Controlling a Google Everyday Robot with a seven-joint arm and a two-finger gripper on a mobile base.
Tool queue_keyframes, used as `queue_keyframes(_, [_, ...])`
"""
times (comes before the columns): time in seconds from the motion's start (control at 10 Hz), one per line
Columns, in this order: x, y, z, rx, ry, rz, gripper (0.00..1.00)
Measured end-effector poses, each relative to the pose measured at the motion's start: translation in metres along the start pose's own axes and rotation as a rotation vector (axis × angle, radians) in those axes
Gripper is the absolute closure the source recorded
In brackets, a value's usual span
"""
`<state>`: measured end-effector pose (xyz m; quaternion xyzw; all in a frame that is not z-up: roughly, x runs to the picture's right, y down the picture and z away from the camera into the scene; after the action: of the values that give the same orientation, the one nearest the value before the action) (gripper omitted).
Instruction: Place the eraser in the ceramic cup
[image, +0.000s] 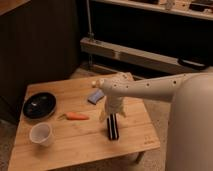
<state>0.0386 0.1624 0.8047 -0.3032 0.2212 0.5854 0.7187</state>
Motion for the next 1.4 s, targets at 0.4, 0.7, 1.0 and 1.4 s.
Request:
queue_keyframes(0.4, [-0.013,-0.002,0.013,-0.032,0.088,-0.015,0.20])
queue_keyframes(0.7, [-0.022,-0.001,0.017,-0.039,0.118,-0.025,0.20])
queue_keyframes(1.0, [-0.023,0.001,0.028,-0.035,0.147,-0.026,0.20])
queue_keyframes(1.4, [-0.023,0.002,0.038,-0.035,0.184,-0.026,0.21])
